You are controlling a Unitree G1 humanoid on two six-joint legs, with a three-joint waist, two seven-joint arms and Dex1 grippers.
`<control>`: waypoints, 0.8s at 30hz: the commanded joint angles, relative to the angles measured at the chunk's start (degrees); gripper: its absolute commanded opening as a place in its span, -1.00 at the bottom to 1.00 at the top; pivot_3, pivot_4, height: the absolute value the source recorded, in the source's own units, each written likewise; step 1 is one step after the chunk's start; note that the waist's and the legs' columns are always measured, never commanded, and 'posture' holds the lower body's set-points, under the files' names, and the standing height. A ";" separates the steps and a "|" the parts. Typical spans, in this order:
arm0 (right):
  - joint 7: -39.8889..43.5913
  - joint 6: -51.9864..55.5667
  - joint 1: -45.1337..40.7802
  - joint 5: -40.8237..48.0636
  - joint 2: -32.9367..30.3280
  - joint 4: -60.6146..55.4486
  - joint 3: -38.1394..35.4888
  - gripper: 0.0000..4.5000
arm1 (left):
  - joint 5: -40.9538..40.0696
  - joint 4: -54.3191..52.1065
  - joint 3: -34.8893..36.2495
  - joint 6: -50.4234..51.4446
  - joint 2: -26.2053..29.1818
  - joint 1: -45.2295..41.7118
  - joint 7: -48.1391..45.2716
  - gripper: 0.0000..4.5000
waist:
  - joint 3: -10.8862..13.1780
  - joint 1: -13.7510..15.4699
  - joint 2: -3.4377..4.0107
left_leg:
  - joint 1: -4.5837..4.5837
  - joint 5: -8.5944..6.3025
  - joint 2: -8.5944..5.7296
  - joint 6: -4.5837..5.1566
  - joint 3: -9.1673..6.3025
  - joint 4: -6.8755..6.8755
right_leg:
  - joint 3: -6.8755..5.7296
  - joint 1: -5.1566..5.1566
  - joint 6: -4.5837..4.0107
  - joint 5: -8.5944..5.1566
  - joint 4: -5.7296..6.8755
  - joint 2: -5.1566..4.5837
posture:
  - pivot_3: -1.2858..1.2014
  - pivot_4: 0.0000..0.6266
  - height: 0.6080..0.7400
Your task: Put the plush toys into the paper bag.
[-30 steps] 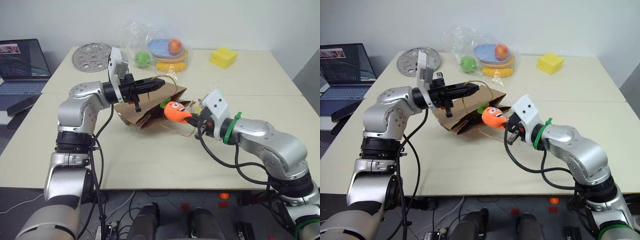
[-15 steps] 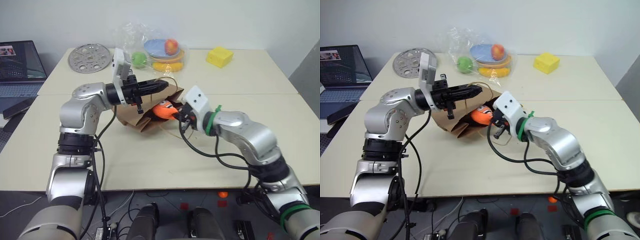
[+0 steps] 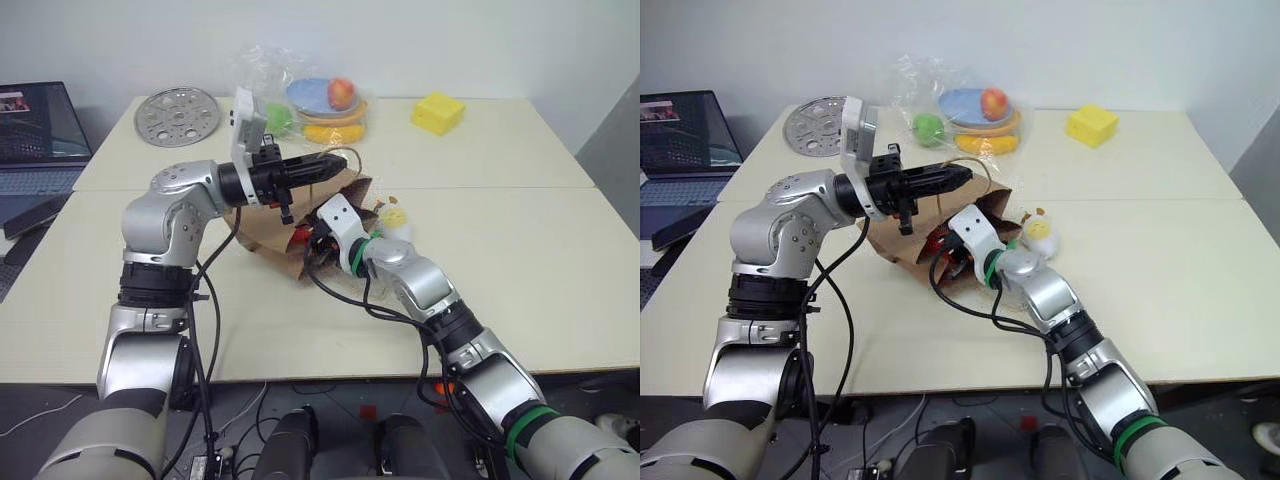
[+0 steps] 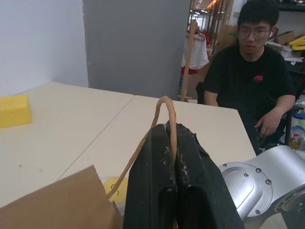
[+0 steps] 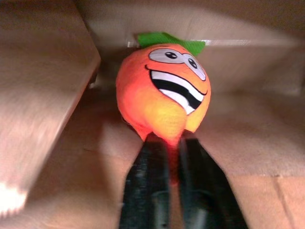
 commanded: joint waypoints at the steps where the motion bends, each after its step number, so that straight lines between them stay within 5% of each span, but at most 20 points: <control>1: 1.63 -1.58 1.40 0.55 -1.27 -7.22 -2.83 -0.38 | -0.37 -1.23 1.21 -0.82 1.36 -0.27 -0.38 -1.00 | 0.00 0.00 0.00 | 0.00 0.00 0.00 0.00 0.00 0.00 | 0.01 0.00 0.00 0.00 0.00 0.00 | 0.03 -0.52 1.00; 10: 1.48 5.05 7.22 4.69 -3.17 -26.76 -8.85 0.98 | -0.14 -0.56 1.44 -1.40 2.51 0.36 -0.26 -1.00 | 0.00 -0.07 0.00 | 0.01 0.01 0.03 -0.01 -0.02 0.00 | 0.03 -0.02 -0.02 0.02 0.00 0.02 | 0.03 -0.52 1.00; 16: -3.28 8.40 16.07 5.65 -7.66 -40.94 -17.77 0.98 | 0.30 0.50 1.66 -2.08 3.92 0.85 -0.93 -1.00 | 0.00 0.22 0.00 | 0.00 0.00 0.00 -0.01 -0.03 -0.01 | 0.03 0.00 -0.02 0.02 -0.02 0.00 | 0.03 -0.52 1.00; 24: -6.38 6.75 23.80 0.78 -11.71 -33.22 -17.85 0.98 | 0.59 1.39 1.22 -2.90 4.41 1.03 -1.29 -1.00 | 0.00 -0.13 0.00 | 0.05 0.05 0.04 0.05 0.03 0.03 | 0.09 0.04 -0.03 0.03 -0.02 -0.01 | 0.03 -0.52 1.00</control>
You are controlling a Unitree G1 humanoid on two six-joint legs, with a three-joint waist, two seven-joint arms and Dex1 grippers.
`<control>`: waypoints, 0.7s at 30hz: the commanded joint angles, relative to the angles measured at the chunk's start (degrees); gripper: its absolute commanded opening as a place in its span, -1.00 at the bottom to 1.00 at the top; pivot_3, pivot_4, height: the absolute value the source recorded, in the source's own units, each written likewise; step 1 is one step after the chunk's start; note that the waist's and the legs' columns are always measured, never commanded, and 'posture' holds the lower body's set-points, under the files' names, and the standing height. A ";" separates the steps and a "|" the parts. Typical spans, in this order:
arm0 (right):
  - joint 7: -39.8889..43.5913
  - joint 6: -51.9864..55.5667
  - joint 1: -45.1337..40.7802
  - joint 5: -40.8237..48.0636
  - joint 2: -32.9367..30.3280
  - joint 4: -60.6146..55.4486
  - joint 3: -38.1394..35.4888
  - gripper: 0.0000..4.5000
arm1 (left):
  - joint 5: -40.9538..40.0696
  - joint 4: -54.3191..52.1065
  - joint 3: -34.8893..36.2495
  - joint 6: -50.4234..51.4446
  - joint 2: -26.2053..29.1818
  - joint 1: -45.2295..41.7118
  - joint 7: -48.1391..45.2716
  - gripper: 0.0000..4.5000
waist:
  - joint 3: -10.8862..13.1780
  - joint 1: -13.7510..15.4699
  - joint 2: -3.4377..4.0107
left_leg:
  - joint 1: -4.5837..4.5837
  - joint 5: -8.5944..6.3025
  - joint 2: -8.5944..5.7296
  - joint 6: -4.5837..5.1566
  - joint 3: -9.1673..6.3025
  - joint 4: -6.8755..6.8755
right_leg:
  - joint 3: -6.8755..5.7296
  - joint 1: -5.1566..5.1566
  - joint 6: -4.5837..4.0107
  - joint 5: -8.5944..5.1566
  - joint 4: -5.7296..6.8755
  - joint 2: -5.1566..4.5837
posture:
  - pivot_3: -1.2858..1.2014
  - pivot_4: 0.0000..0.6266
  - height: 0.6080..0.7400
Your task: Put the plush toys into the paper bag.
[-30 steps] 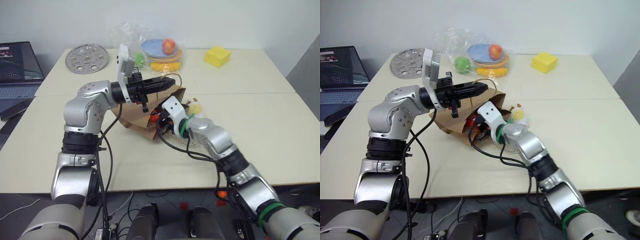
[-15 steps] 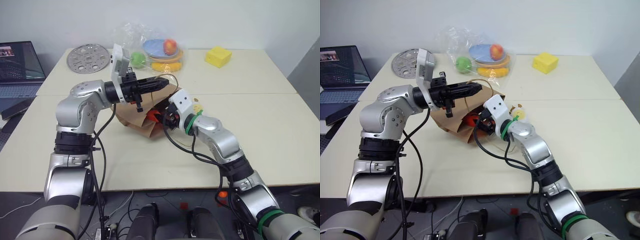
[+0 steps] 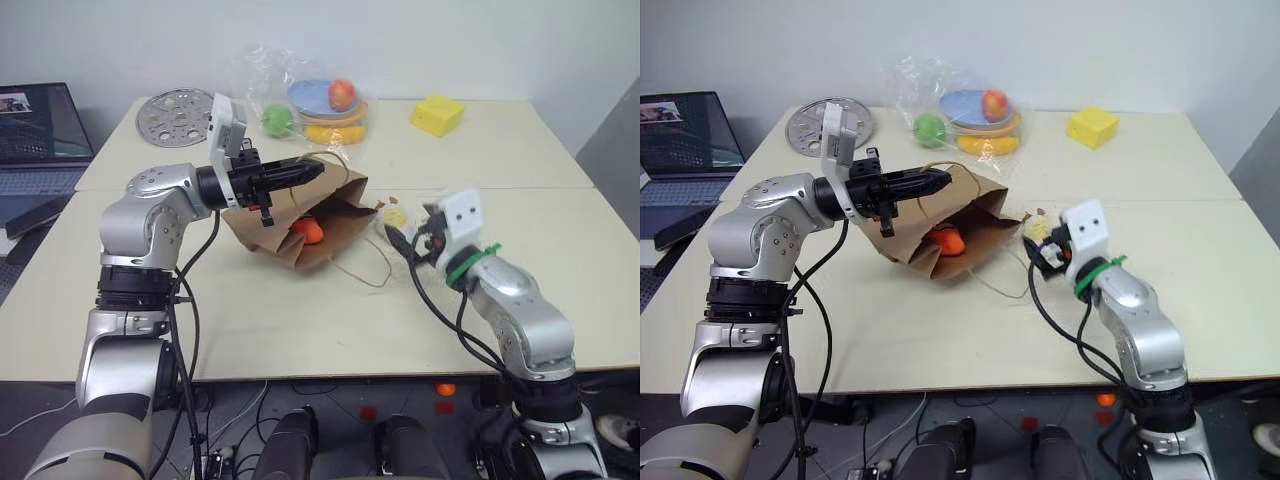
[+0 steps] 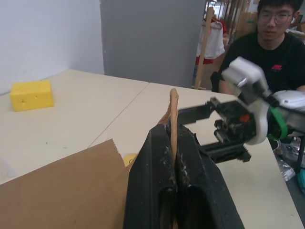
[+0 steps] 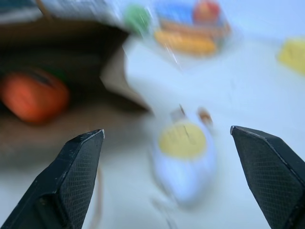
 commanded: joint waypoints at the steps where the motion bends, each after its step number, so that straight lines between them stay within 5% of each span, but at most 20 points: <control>1: -0.47 -4.10 -0.48 -0.58 1.51 3.75 0.57 0.98 | 0.41 -0.40 0.67 -1.39 0.32 -0.81 -0.10 -1.00 | 0.00 -0.34 0.00 | 0.00 0.00 0.02 0.00 0.05 0.00 | 0.04 -0.04 -0.03 0.02 0.00 0.00 | 0.03 -0.52 1.00; 17: -1.69 -20.60 -10.25 -4.40 5.92 31.52 0.69 0.98 | -0.79 -3.50 1.82 2.41 1.48 0.33 0.62 -1.00 | 0.00 -0.17 0.00 | 0.08 0.01 0.11 -0.01 0.15 0.01 | 0.08 0.03 -0.02 0.05 0.02 0.10 | 0.03 -0.52 1.00; 21: -1.39 -22.72 -9.92 -5.01 5.49 32.77 1.11 0.56 | -0.52 -4.28 2.51 2.54 1.56 0.85 2.16 -1.00 | 0.00 -0.17 0.00 | 0.09 0.01 0.11 -0.01 0.15 0.01 | 0.09 0.03 -0.02 0.06 0.02 0.11 | 0.03 -0.52 1.00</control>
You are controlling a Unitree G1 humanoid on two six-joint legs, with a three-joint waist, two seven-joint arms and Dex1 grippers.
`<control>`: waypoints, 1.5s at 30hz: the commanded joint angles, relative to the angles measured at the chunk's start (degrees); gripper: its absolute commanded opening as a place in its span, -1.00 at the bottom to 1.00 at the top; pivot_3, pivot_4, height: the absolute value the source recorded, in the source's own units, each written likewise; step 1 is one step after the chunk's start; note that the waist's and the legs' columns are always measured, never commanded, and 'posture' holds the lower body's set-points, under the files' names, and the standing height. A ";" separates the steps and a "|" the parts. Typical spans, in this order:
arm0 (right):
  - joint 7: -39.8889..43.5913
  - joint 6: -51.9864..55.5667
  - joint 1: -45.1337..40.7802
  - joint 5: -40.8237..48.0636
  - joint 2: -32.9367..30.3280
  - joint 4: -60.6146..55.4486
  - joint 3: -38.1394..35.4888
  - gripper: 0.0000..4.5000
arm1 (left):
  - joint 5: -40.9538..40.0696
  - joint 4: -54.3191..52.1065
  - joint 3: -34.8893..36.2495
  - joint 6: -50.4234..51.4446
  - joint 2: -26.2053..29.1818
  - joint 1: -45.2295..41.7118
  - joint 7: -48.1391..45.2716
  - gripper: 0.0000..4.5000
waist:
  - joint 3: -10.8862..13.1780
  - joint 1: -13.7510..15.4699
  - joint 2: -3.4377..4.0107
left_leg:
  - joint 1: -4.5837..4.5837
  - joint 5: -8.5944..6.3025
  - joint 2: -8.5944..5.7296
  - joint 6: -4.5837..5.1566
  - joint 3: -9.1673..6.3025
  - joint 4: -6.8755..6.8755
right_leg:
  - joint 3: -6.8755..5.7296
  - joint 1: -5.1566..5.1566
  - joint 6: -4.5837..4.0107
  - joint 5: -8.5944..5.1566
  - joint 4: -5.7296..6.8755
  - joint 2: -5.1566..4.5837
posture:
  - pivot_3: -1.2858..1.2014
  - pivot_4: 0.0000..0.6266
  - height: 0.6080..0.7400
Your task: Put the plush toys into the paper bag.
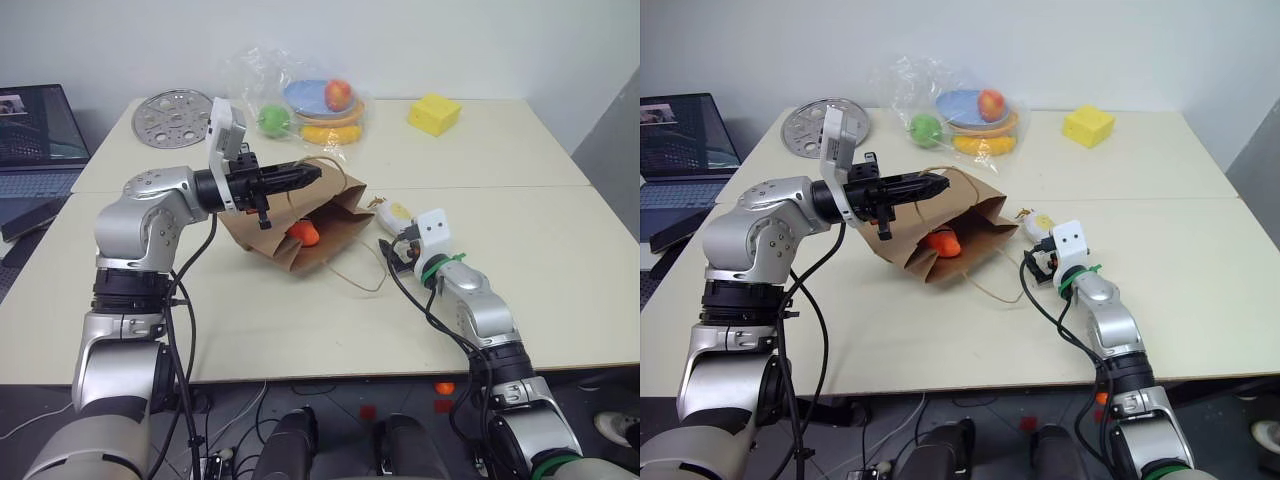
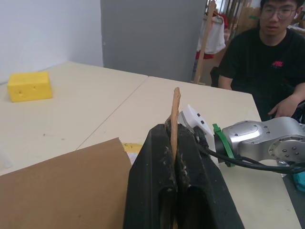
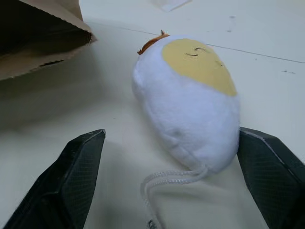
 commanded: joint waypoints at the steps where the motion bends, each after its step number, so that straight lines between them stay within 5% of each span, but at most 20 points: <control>1: 0.66 -2.34 -0.41 -0.75 -0.50 -0.57 -0.17 0.41 | -0.93 -2.32 2.16 -0.42 0.77 -0.06 1.10 -1.00 | 0.00 0.00 0.00 | 0.00 0.00 0.00 0.00 0.00 0.00 | 0.00 0.00 0.00 0.00 0.00 0.00 | 0.03 -0.52 1.00; 10: 1.52 -3.06 1.72 0.19 -1.82 -4.03 -1.60 -0.98 | 1.06 -1.21 1.15 -3.02 0.15 -0.82 2.55 -1.00 | 0.00 0.02 0.00 | 0.00 0.00 0.00 -0.01 0.00 0.00 | 0.00 0.00 -0.01 0.00 0.00 0.01 | 0.03 -0.52 1.00; 20: 14.20 26.30 9.97 17.25 -18.74 -43.03 -7.31 -0.98 | 2.17 1.51 1.16 -4.00 -0.55 -2.63 2.90 -1.00 | 0.01 0.38 0.01 | -0.03 -0.01 0.01 0.01 -0.10 0.01 | -0.07 0.05 0.00 0.00 -0.06 -0.03 | 0.03 -0.52 1.00; 25: 17.09 35.62 7.54 23.64 -24.28 -49.42 -6.13 -0.98 | 2.48 3.01 0.94 -5.28 -1.12 -3.48 2.38 -1.00 | 0.01 0.09 0.01 | -0.01 -0.01 0.07 0.01 -0.09 0.04 | -0.09 0.06 -0.02 0.01 -0.08 -0.24 | 0.03 -0.52 1.00; 32: 12.61 35.49 -3.00 18.10 -19.30 -38.97 3.56 -0.98 | 2.45 4.40 0.88 -6.59 -2.36 -4.03 1.63 -1.00 | 0.01 0.19 0.01 | -0.02 0.00 0.05 0.02 -0.05 0.16 | -0.11 0.05 -0.10 0.09 -0.10 -0.30 | 0.03 -0.52 1.00; 45: 11.51 26.33 -17.46 10.21 -6.12 -14.58 10.49 -0.98 | 1.11 2.35 0.34 -4.91 -3.17 -2.94 -0.39 -1.00 | 0.01 0.08 0.01 | -0.16 0.02 -0.10 0.05 -0.06 0.18 | -0.09 -0.05 0.06 0.20 -0.04 -0.09 | 0.03 -0.52 1.00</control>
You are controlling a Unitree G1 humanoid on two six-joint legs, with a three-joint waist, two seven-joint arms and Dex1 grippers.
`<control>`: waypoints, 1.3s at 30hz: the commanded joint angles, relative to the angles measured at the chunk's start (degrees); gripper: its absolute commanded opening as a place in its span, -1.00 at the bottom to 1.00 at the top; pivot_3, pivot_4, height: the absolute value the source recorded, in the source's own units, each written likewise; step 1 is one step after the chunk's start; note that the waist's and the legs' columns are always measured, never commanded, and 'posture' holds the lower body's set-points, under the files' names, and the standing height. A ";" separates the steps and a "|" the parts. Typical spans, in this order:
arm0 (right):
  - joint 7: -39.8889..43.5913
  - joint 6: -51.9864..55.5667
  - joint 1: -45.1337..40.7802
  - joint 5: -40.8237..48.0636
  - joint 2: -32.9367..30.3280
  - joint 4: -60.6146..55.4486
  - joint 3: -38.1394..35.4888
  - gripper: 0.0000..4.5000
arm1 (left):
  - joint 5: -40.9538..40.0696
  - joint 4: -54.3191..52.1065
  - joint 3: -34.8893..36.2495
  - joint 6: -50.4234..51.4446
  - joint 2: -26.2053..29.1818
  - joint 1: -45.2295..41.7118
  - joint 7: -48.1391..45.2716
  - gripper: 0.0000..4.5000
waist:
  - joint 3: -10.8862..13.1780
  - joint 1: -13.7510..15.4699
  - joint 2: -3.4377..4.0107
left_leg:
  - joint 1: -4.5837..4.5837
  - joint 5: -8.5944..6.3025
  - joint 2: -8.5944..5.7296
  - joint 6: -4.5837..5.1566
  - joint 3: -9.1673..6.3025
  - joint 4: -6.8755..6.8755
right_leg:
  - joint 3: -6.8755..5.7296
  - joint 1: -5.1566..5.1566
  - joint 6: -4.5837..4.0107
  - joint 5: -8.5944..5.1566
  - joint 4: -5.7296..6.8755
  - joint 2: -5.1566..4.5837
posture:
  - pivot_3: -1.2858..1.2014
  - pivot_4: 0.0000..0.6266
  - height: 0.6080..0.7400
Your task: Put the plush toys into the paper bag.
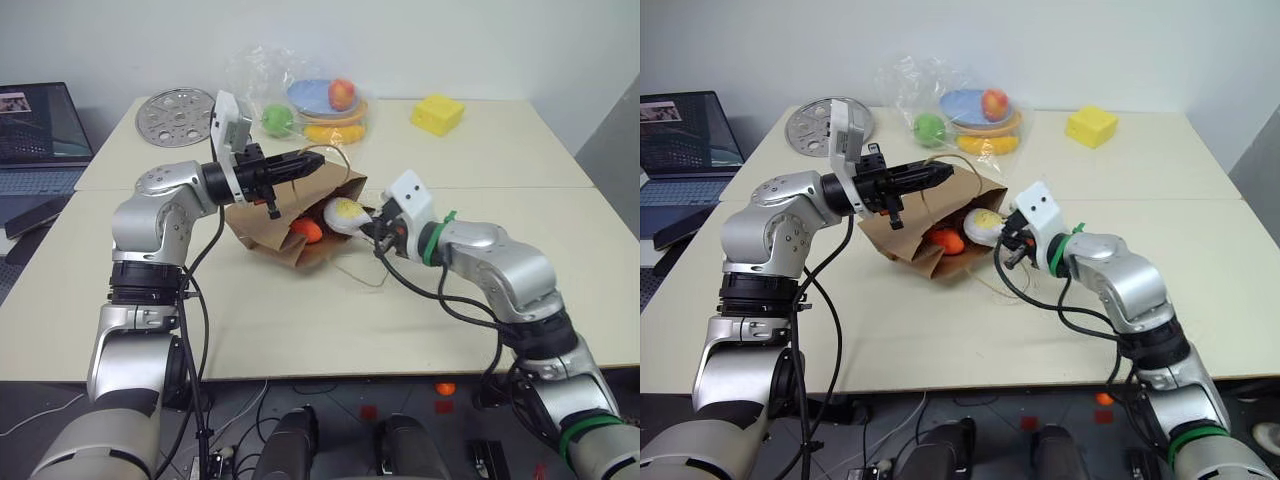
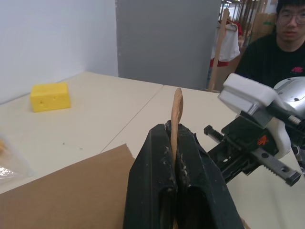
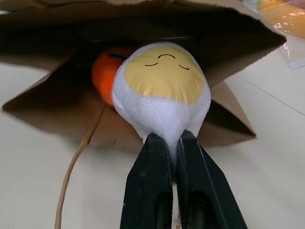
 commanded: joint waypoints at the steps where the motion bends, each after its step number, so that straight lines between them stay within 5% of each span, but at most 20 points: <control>1: -0.64 -5.07 -3.90 -2.49 2.96 5.11 0.21 -0.98 | -1.71 -3.14 0.26 1.08 0.09 -0.52 -1.01 -1.00 | 0.00 -0.09 0.00 | 0.00 0.00 0.01 0.00 0.00 0.00 | 0.00 0.00 0.00 0.00 0.00 0.02 | 0.03 -0.52 1.00; 17: -1.87 -24.84 -11.61 -10.61 13.34 34.83 -1.26 -0.98 | -2.59 -6.62 0.24 4.09 1.00 0.66 -1.54 -1.00 | 0.00 -0.16 0.01 | 0.01 0.01 0.05 -0.01 0.00 -0.01 | 0.05 -0.03 -0.01 0.05 0.01 0.11 | 0.03 -0.52 1.00; 24: -1.23 -25.74 -9.79 -11.75 12.59 33.02 -2.55 -0.02 | -2.65 -7.08 0.26 4.29 0.86 0.99 -1.42 -1.00 | 0.00 -0.15 0.01 | 0.01 0.01 0.07 -0.02 0.00 -0.01 | 0.07 -0.04 -0.03 0.06 0.02 0.14 | 0.03 -0.52 1.00; 30: 0.55 -16.93 -2.55 -9.49 9.08 14.31 -3.09 0.92 | -2.58 -7.09 0.10 4.09 0.46 0.90 -1.30 -1.00 | 0.00 -0.05 0.01 | 0.00 0.01 0.06 -0.02 -0.01 -0.02 | 0.08 -0.05 -0.03 0.06 0.00 0.13 | 0.03 -0.52 1.00; 39: 8.81 0.72 17.61 0.71 -6.42 -25.91 -3.44 0.99 | -2.35 -6.80 0.44 3.30 0.64 1.32 -0.75 -1.00 | 0.00 0.22 0.00 | -0.02 -0.01 0.04 -0.01 -0.07 -0.02 | 0.03 0.00 -0.02 0.05 -0.07 0.06 | 0.03 -0.52 1.00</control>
